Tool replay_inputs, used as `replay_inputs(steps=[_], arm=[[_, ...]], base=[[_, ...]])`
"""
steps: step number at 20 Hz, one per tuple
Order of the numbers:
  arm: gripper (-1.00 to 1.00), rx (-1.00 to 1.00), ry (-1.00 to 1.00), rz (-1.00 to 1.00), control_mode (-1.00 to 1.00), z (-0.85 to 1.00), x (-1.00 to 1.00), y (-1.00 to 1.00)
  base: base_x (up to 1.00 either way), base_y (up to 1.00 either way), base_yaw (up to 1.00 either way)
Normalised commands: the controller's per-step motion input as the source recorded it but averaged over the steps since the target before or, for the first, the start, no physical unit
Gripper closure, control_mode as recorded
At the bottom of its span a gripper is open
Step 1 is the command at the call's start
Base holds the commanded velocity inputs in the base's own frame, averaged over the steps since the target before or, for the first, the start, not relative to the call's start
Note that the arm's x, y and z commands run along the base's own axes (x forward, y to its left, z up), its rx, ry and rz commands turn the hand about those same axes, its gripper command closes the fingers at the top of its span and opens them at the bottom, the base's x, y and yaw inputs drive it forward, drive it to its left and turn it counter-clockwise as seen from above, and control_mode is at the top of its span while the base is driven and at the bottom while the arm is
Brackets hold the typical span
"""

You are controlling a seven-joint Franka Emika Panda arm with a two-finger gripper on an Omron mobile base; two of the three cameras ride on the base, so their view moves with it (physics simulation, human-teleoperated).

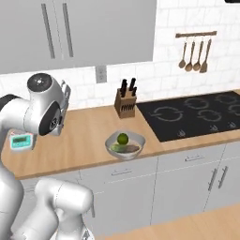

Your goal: Take the meat container that has the shrimp and place it on the second highest rack of the freezer. Then take the vegetable container that has the lime and cucumber and place it on the highest rack of the freezer.

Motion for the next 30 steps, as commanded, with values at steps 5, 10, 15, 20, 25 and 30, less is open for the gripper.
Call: replay_inputs(steps=[5, 10, 15, 20, 25, 30], arm=[[-1.0, 0.0, 0.0, 0.02, -1.0, -0.08, 0.11, -0.04], [-1.0, 0.09, 0.04, 0.18, -1.0, -0.77, 0.04, -0.89], [-1.0, 0.02, 0.11, 0.15, -1.0, -0.68, 0.01, -0.99], [-1.0, 0.0, 0.07, 0.02, -1.0, -0.47, -0.47, -0.5], [-1.0, -0.04, 0.14, -0.05, -1.0, -0.63, -0.28, -0.21], [-1.0, -0.02, 0.13, -0.01, -1.0, -0.57, 0.02, -0.44]], base=[[0.6, -0.16, 0.13], [0.0, 0.0, 0.0], [0.0, 0.0, 0.0], [0.0, 0.0, 0.0], [0.0, 0.0, 0.0], [0.0, 0.0, 0.0]])
